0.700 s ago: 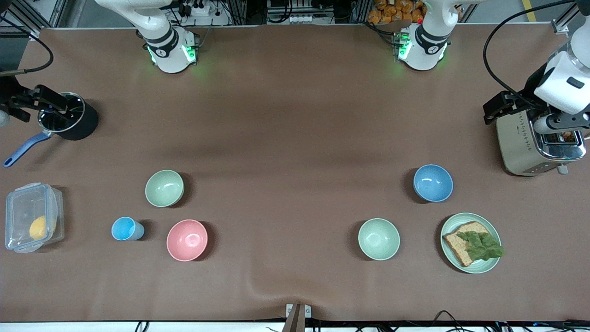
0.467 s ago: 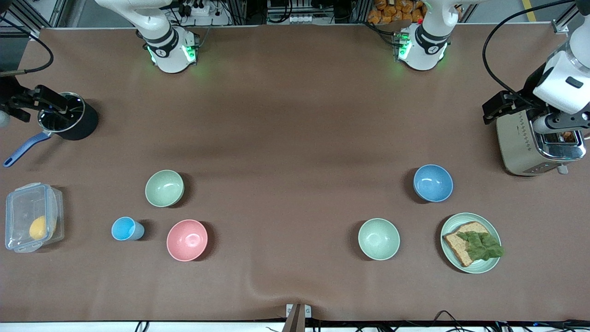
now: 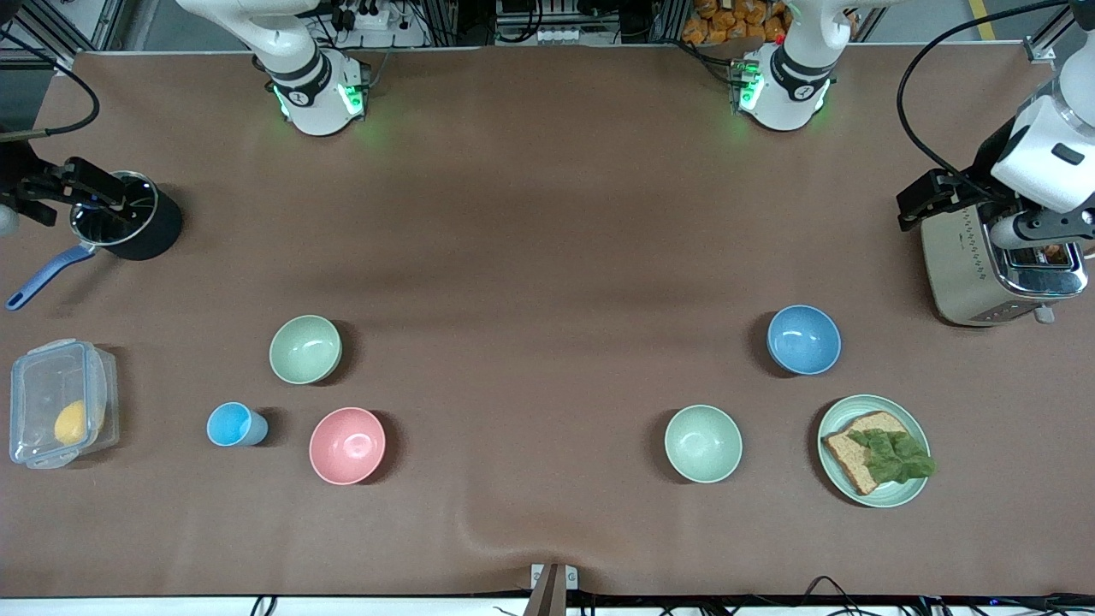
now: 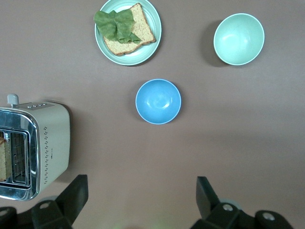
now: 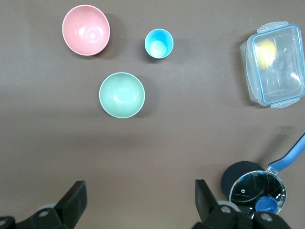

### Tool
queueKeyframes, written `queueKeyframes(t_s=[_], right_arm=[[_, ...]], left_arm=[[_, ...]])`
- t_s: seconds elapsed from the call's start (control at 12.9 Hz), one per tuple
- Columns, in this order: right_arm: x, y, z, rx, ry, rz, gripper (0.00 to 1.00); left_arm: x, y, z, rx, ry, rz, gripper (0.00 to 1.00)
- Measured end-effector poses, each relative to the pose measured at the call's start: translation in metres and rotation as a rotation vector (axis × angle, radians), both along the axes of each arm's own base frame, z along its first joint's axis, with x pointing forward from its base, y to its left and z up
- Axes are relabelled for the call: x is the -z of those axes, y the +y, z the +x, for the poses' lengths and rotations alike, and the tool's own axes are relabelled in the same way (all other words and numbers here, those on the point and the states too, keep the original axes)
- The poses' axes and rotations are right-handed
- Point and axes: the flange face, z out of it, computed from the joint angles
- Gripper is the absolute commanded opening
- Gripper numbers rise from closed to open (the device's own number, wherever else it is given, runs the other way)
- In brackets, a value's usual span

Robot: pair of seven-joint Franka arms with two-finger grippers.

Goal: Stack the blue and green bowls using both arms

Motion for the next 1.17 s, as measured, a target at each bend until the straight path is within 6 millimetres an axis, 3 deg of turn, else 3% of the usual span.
queueKeyframes(t_s=[0.31, 0.47, 0.78, 0.93, 1.17], right_arm=[[0.001, 0.005, 0.001, -0.009, 0.003, 0.000, 1.00], [0.002, 0.005, 0.001, -0.009, 0.004, 0.000, 1.00], [0.016, 0.005, 0.007, -0.010, 0.033, -0.001, 1.00], [0.046, 0.006, 0.020, -0.009, 0.091, 0.002, 1.00], [0.121, 0.010, 0.054, 0.004, 0.175, 0.050, 1.00]], left_arm=[[0.024, 0.018, 0.008, -0.023, 0.051, -0.025, 1.00], [0.058, 0.027, 0.019, -0.030, 0.078, -0.029, 1.00], [0.151, 0.023, 0.029, -0.026, 0.099, -0.033, 1.00], [0.189, 0.025, 0.027, -0.022, 0.085, -0.023, 1.00], [0.243, 0.039, 0.026, -0.015, 0.041, 0.010, 1.00]])
